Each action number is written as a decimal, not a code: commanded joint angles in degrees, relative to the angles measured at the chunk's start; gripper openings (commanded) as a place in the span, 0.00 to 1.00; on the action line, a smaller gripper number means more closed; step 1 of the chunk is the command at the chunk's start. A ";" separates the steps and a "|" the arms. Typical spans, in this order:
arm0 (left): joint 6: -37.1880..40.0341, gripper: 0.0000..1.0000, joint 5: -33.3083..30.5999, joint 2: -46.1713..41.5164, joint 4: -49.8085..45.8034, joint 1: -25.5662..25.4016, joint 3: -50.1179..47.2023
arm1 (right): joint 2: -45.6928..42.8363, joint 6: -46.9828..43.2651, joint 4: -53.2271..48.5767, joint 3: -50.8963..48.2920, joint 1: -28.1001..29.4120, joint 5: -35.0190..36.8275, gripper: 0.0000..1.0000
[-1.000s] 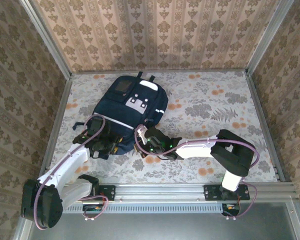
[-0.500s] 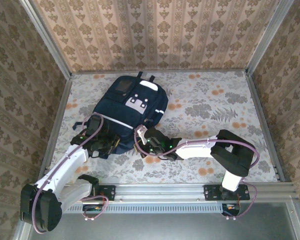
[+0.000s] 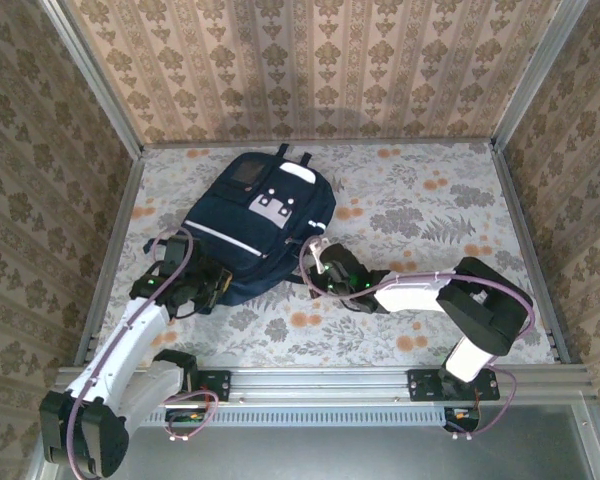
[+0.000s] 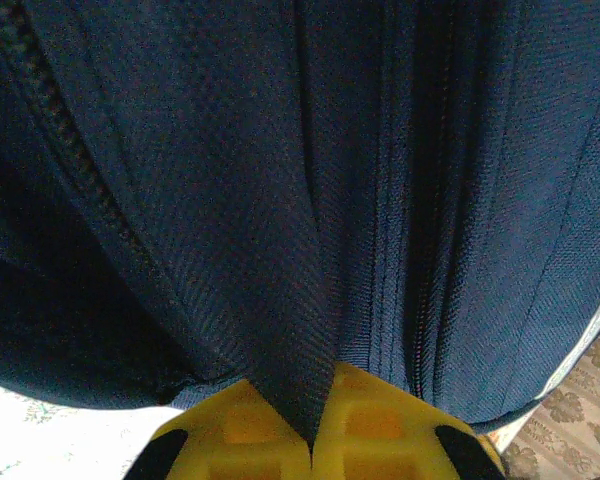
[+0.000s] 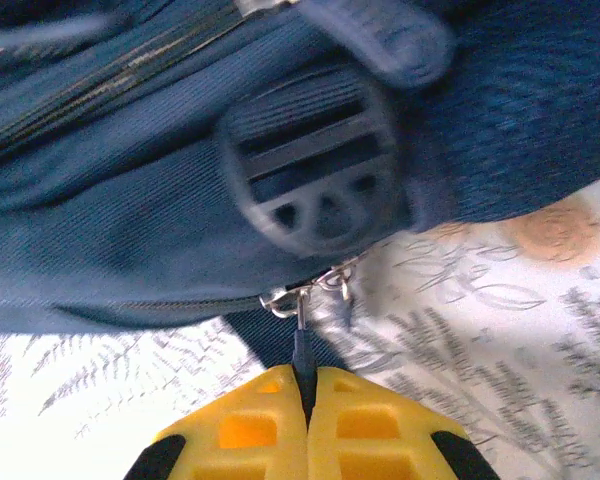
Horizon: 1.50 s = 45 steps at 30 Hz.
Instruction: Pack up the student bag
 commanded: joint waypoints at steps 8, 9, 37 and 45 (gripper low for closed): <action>4.93 0.00 0.51 6.92 2.93 -7.26 6.45 | -1.20 4.09 -4.77 1.67 -4.58 7.69 0.38; 4.93 0.00 0.38 7.93 4.09 -8.73 7.15 | -2.23 4.48 -4.73 1.00 -4.64 7.67 0.42; -5.61 0.14 -0.40 40.08 17.42 -38.83 27.97 | -42.77 5.00 -17.38 -9.81 -14.99 25.97 0.65; -6.57 0.37 3.60 40.25 19.04 -38.92 25.81 | -42.04 4.31 -14.88 -11.46 -17.48 24.89 0.66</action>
